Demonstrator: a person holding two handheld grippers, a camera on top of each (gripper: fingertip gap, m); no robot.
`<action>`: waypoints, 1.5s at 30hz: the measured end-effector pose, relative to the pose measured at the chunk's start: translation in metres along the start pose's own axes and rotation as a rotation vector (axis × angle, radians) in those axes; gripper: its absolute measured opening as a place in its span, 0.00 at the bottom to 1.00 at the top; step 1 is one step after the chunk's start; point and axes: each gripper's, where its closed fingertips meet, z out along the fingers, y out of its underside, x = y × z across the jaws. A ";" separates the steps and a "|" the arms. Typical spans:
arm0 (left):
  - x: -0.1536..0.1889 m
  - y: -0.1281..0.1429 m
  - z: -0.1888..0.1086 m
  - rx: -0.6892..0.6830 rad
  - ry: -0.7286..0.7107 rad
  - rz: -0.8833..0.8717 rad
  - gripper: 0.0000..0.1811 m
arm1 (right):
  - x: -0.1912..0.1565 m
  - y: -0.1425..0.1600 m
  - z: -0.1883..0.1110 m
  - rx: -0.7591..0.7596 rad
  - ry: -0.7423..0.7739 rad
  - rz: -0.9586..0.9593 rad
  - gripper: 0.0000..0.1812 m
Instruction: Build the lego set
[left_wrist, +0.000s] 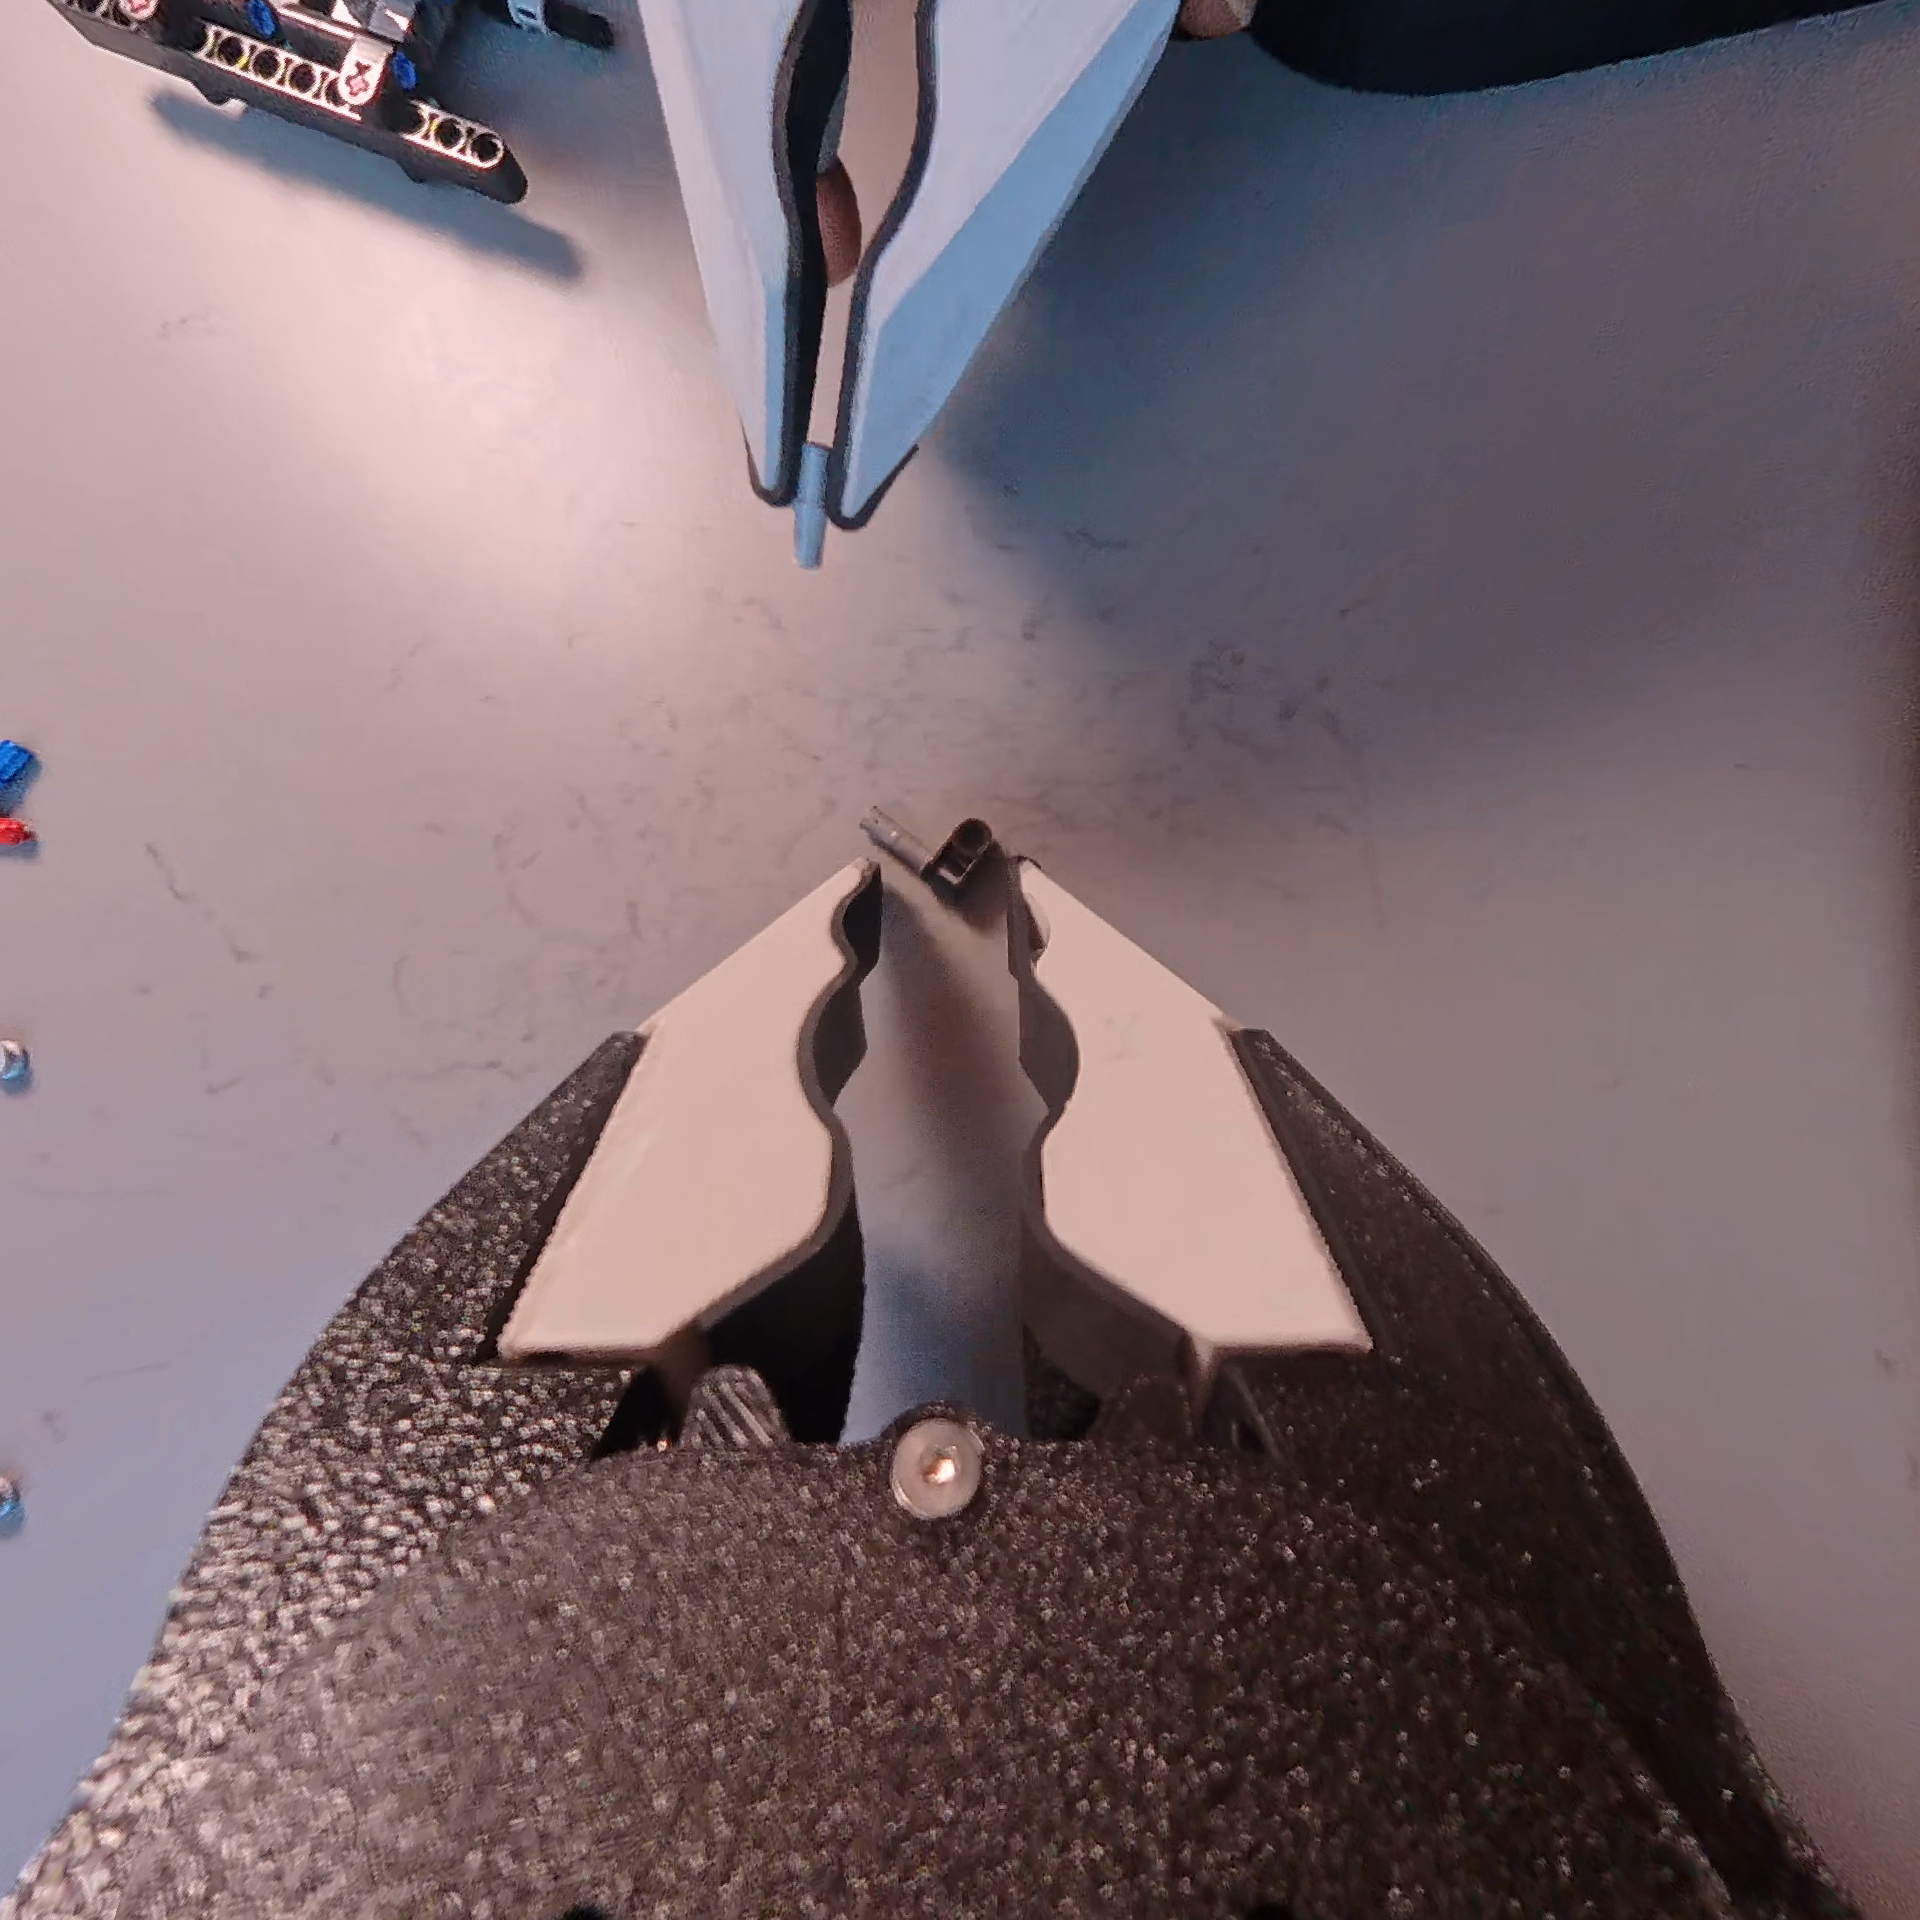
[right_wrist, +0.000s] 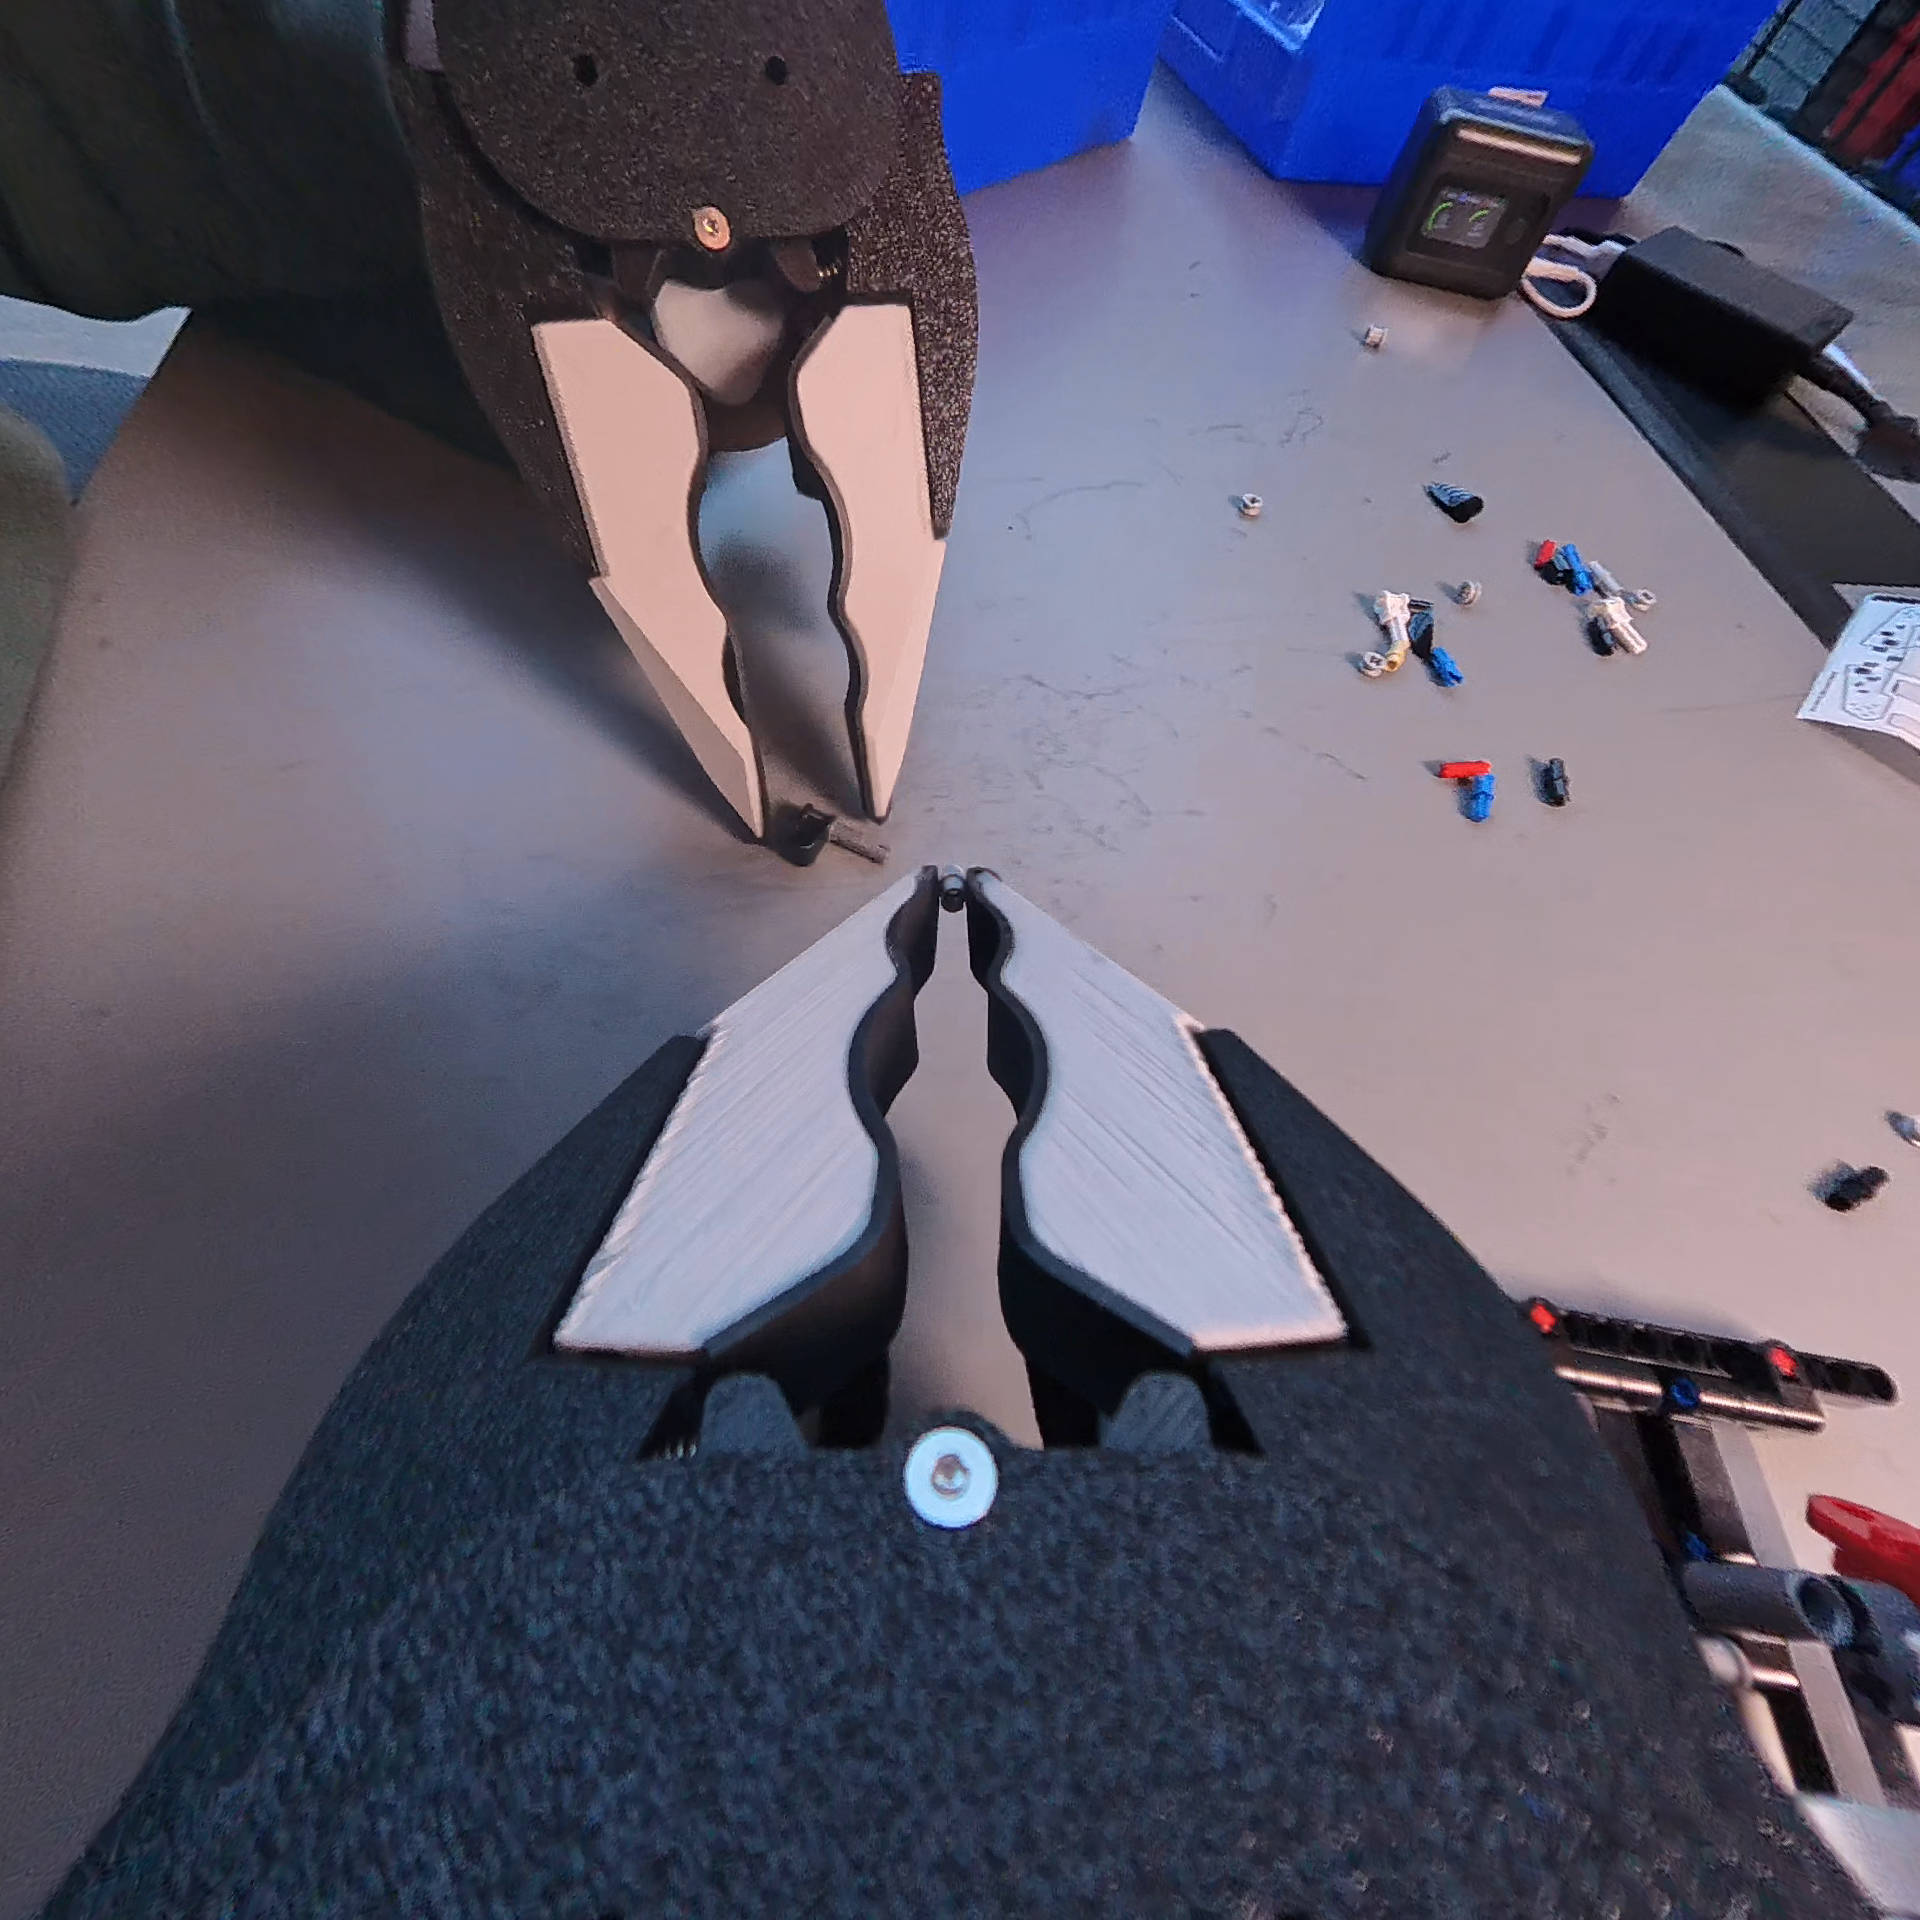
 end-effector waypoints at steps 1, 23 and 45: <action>0.001 -0.001 0.001 0.007 0.000 0.004 0.11 | -0.003 0.000 0.001 -0.002 -0.008 -0.006 0.02; -0.004 -0.006 0.006 0.034 0.000 0.019 0.09 | -0.008 0.002 0.004 -0.027 -0.023 -0.019 0.02; 0.008 0.001 0.000 0.030 0.058 -0.005 0.10 | -0.007 0.002 0.003 -0.021 -0.027 0.000 0.02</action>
